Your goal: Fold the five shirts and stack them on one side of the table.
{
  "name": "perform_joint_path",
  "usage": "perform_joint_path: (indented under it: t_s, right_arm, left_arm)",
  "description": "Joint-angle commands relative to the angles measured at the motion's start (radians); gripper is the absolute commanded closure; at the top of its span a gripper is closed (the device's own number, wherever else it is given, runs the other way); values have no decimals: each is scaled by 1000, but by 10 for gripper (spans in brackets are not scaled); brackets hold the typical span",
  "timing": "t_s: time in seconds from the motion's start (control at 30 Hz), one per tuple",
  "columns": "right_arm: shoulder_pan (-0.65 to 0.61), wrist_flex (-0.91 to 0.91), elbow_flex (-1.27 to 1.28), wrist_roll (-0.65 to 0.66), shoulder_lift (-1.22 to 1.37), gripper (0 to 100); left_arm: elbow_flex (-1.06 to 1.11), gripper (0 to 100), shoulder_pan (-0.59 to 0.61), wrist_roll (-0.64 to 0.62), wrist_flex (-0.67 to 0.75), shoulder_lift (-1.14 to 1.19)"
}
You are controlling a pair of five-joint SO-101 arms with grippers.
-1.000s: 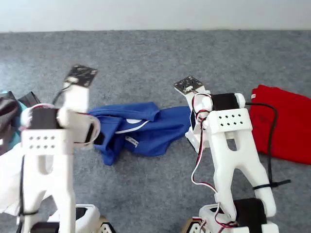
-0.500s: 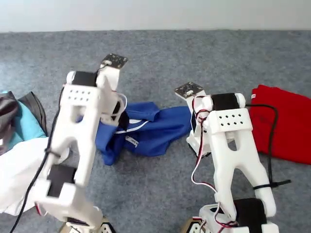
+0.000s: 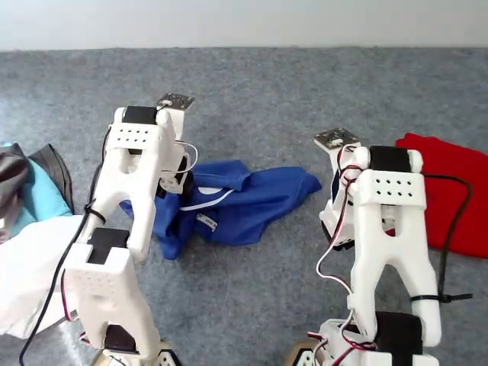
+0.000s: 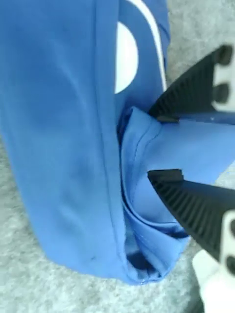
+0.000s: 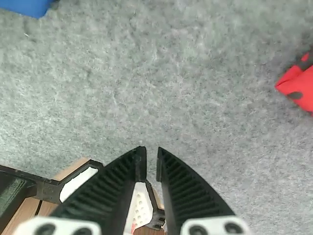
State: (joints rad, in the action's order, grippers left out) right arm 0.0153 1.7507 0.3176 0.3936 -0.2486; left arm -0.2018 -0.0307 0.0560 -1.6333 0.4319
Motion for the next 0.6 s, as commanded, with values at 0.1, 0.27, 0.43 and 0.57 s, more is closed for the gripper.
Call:
perform_joint_path:
  t_s: [0.1,0.27,0.43,0.57]
  right_arm:
    - [4,36,-9,-8,-4,940]
    - [8,38,-9,-8,-4,940]
    - [8,38,-9,-9,-4,940]
    - [8,39,-9,-9,-5,940]
  left_arm:
    - [-39,867,-5,-8,61,-2]
    - [-39,867,-23,-9,68,-2]
    - [5,867,-23,-8,121,0]
    - [18,942,-18,-5,129,-9]
